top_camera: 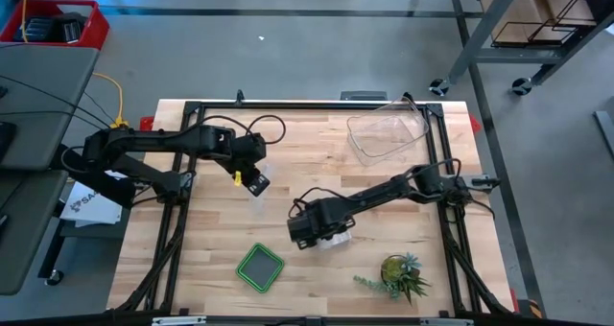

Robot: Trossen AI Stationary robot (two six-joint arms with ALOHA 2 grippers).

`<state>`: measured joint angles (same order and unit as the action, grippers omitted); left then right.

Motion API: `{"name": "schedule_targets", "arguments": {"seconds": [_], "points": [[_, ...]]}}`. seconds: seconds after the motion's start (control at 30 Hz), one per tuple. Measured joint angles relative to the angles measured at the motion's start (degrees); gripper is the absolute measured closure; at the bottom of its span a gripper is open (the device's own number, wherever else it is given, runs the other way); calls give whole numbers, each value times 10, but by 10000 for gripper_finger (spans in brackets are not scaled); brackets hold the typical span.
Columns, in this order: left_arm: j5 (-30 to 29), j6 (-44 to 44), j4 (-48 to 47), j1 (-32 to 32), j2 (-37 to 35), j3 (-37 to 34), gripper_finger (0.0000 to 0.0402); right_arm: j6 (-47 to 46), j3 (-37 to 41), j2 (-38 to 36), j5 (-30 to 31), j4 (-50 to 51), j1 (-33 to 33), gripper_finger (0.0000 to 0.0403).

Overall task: Roll bandage
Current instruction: Put the rolled white bandage into the transparent zip bag

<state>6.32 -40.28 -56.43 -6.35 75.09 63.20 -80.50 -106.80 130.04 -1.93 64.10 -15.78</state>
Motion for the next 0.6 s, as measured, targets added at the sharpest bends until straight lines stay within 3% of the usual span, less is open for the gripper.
{"name": "schedule_targets", "arguments": {"seconds": [0.23,0.37,0.53,0.6], "points": [[-3,0,0,0,0,0,401,5,0,25,-33,4,0,192],[-16,0,1,0,0,0,401,9,0,23,-19,4,-4,235],[-22,0,1,0,0,0,401,40,0,21,-13,4,-7,341],[-22,0,1,0,0,0,401,74,0,18,-13,-5,-7,357]]}}
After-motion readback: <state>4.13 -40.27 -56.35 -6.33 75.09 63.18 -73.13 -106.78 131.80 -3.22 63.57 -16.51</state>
